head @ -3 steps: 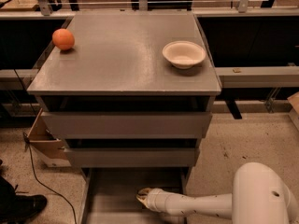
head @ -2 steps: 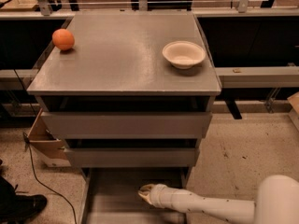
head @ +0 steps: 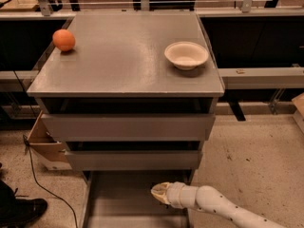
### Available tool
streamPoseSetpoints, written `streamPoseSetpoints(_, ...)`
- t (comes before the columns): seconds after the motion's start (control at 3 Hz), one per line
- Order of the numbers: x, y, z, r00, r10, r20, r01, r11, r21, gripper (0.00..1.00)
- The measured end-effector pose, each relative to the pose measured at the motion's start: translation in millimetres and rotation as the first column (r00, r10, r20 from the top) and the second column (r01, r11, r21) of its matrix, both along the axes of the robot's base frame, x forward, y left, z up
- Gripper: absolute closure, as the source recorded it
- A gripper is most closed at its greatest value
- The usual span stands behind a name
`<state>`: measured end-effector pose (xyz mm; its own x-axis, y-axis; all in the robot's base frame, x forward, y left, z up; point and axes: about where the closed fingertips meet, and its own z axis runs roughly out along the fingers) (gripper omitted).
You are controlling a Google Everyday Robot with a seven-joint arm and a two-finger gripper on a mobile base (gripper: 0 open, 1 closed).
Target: Pick rxbar blueberry from bottom drawer and place on counter
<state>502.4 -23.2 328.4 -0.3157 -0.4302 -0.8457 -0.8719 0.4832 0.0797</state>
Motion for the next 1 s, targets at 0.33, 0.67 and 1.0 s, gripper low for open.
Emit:
streamPoseSetpoints(0.33, -3.7, -2.6, -0.3, 1.0, 0.003, -0.008, -0.003, 1.0, 0.002, 1.0)
streamPoseSetpoints(0.67, -4.2, 0.9, -4.0, 1.0, 0.002, -0.009, -0.002, 1.0, 0.016, 1.0)
streamPoseSetpoints(1.0, -11.6, -5.7, 26.3, 0.9989, -0.002, 0.047, 0.0, 0.999, 0.046, 1.0)
